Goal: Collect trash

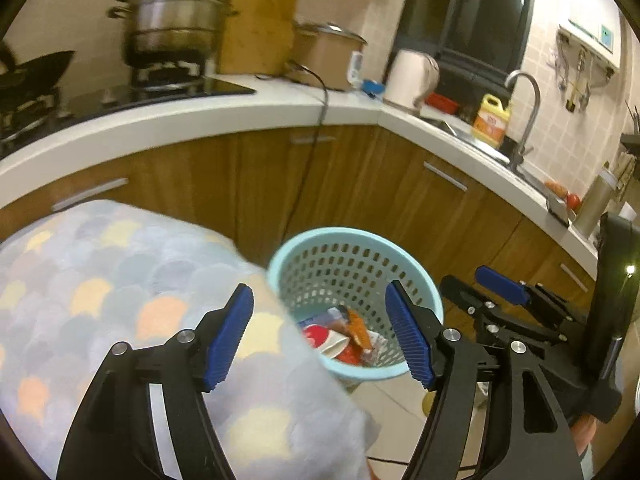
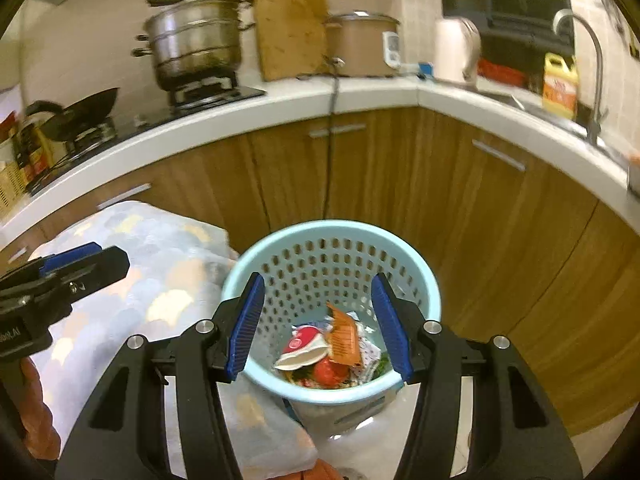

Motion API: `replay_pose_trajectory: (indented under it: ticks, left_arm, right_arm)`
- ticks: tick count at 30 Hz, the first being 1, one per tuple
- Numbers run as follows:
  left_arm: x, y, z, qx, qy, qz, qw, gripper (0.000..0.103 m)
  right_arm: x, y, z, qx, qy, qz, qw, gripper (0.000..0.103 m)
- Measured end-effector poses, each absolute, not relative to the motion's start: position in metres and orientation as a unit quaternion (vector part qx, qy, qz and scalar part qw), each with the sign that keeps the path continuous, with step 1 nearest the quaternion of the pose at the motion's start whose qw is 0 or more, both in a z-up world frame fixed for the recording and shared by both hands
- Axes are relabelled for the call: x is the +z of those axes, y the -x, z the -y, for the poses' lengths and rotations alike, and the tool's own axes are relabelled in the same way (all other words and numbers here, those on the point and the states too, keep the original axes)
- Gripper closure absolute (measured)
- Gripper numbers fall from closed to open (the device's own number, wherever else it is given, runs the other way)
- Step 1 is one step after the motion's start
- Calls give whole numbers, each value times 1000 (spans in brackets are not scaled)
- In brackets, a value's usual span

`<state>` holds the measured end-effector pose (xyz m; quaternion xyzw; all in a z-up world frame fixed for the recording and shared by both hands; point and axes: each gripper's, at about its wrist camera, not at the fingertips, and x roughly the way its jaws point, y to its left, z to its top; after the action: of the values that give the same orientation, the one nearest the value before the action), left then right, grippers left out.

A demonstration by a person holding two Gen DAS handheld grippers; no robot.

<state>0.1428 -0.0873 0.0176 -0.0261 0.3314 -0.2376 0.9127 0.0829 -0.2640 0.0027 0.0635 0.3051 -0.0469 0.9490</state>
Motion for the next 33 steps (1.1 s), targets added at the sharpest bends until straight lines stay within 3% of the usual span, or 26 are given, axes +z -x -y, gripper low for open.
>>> replay_pose_trajectory:
  ticks: [6, 18, 33]
  left_arm:
    - [16, -88, 40, -155, 34, -268, 950, 21]
    - [-13, -57, -6, -30, 42, -215, 975, 20]
    - [-22, -55, -1, -40, 26, -212, 976, 20]
  right_arm:
    - [16, -59, 225, -21, -59, -282, 957, 49]
    - [20, -24, 167, -12, -21, -254, 967, 49]
    - [24, -2, 178, -59, -33, -215, 974, 49]
